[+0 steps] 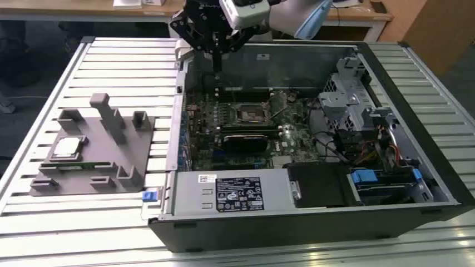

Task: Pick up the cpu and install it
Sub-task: 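Reach for the cpu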

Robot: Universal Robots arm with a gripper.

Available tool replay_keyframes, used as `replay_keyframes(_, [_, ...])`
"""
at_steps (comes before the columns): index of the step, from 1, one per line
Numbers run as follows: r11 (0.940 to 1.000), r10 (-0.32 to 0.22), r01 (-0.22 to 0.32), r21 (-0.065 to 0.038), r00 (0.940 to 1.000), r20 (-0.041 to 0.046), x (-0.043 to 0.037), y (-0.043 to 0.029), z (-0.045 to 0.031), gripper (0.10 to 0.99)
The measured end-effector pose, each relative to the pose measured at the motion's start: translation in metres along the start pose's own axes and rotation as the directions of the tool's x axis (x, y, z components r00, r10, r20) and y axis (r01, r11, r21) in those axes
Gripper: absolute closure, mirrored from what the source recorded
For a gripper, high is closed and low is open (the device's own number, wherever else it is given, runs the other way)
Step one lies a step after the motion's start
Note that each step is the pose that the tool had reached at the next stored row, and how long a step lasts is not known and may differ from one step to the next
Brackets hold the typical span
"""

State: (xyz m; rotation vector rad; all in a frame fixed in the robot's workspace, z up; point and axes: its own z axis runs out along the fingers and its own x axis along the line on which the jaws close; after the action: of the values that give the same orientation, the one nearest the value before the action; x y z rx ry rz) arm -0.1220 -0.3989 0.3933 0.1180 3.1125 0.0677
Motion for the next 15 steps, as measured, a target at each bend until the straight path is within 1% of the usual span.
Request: replay_keyframes(15, [1.0000,0.000,0.000,0.000,1.0000,-0.0001,0.0026,-0.0002,-0.0001,0.980])
